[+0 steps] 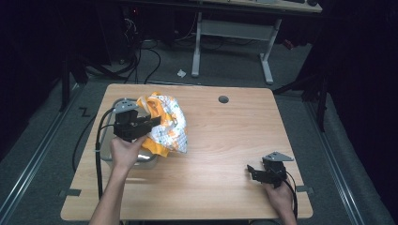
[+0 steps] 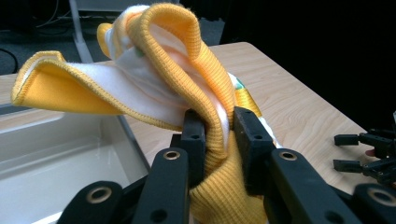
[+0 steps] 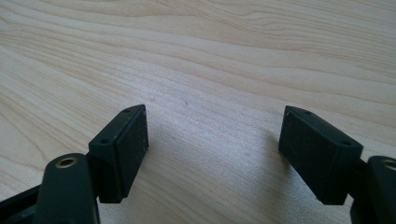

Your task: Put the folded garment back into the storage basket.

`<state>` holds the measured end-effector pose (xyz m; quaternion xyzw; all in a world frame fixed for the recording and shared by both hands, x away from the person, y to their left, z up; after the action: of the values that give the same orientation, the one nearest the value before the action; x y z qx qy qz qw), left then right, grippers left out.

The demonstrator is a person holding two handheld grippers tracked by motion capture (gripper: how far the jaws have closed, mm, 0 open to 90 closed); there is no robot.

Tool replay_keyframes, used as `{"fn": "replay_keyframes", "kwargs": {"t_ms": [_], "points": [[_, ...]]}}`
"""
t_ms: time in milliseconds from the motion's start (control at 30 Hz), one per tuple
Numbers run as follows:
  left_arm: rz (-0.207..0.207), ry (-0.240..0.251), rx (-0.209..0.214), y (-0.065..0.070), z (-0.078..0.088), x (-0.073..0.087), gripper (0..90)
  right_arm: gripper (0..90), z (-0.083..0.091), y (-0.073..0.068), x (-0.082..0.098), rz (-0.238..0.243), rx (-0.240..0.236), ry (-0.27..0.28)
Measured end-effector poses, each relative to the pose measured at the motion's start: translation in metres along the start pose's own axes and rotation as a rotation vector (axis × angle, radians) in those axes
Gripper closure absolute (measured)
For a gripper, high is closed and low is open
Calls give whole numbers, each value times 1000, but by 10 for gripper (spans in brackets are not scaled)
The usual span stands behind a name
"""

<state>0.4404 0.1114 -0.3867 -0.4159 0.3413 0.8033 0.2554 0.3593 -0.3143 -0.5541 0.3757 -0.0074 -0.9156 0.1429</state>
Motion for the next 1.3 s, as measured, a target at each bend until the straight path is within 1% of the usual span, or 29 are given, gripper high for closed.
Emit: {"fn": "replay_keyframes", "kwargs": {"t_ms": [67, 233, 367, 467, 600, 733, 867, 1100, 1167, 1300], "points": [[1, -3, -11, -4, 4, 0, 755, 244, 0, 0, 0, 0, 0, 0], [4, -4, -23, -9, 9, 1, 755, 244, 0, 0, 0, -2, 0, -1], [10, 6, -27, -16, 17, 0, 755, 244, 0, 0, 0, -2, 1, -1], [15, 15, -30, -19, 20, -1, 755, 244, 0, 0, 0, -3, 1, -1], [21, 17, -45, -24, 26, 0, 755, 244, 0, 0, 0, -2, 1, -1], [29, 15, -52, -28, 29, 1, 755, 244, 0, 0, 0, -2, 1, -1], [40, 10, -62, -36, 31, 4, 755, 244, 0, 0, 0, -3, 1, -1], [43, -6, -70, -44, 31, 7, 755, 244, 0, 0, 0, -5, 2, -1], [48, -13, -72, -49, 30, 10, 755, 244, 0, 0, 0, -5, 2, -2], [58, -15, -73, -53, 30, 12, 755, 244, 0, 0, 0, -5, 2, -2]]}}
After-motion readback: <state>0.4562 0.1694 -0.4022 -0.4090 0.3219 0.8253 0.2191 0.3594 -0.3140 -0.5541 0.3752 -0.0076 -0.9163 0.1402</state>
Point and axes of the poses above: each handheld gripper's, and its own axes: z roughly backward along the jaws, x roughly out of its underside, y roughly to its right, the point moved 5 cm from there along -z, roughly forward along the jaws, and after that the axes turned 9 degrees about x, right-handed, at the moved point
